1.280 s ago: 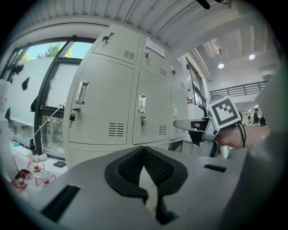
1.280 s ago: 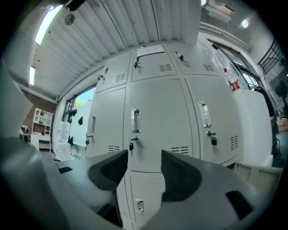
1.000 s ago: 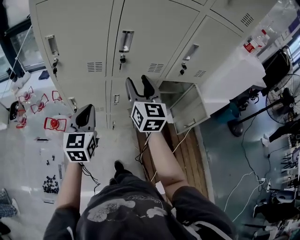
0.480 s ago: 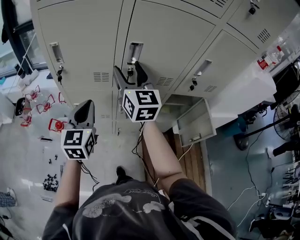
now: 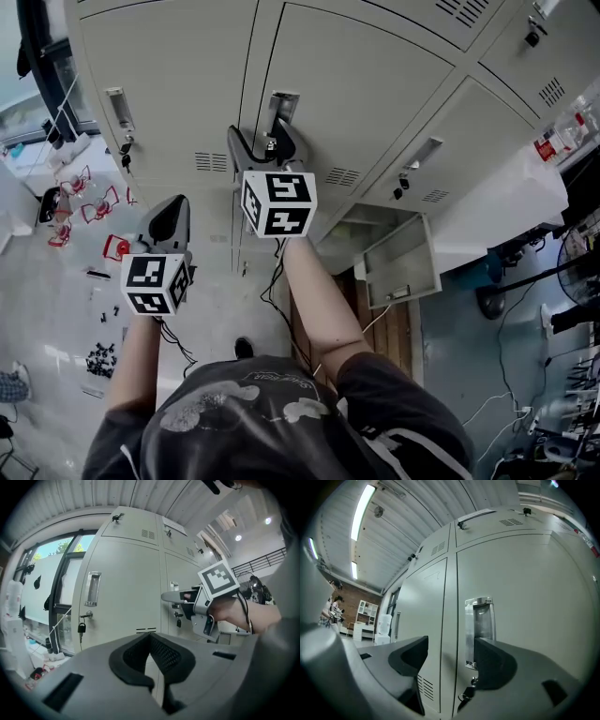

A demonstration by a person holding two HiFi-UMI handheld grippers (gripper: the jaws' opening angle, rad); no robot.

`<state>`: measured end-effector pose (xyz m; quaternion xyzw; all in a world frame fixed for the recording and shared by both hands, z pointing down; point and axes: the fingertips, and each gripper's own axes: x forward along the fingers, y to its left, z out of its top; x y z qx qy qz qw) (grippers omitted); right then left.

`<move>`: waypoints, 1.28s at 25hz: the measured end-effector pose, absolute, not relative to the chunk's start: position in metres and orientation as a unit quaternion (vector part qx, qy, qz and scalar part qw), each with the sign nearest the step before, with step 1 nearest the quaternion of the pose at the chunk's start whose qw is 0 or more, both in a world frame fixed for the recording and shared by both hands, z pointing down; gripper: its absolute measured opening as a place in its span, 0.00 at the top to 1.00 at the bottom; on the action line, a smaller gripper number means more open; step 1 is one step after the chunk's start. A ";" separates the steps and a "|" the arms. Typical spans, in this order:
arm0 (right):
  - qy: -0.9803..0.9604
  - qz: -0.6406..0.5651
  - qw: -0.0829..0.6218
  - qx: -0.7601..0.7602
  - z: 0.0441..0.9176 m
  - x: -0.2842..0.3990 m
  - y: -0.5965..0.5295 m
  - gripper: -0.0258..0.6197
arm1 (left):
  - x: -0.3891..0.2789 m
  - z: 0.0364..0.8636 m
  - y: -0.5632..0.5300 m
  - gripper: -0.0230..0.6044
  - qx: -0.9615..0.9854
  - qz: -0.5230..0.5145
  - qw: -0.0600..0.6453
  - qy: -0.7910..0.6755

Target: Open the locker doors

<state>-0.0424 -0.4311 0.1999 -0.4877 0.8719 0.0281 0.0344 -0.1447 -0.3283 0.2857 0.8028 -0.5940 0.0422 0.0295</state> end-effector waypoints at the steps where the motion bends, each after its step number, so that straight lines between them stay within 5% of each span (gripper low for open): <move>1: 0.871 0.031 0.033 -0.489 0.200 -0.043 -0.432 0.50 | -0.144 0.286 -0.330 0.95 0.802 0.042 0.030 -0.595; 32: 0.804 0.007 0.016 -0.594 0.200 -0.034 -0.397 0.50 | -0.164 0.287 -0.322 0.95 0.849 0.046 0.028 -0.526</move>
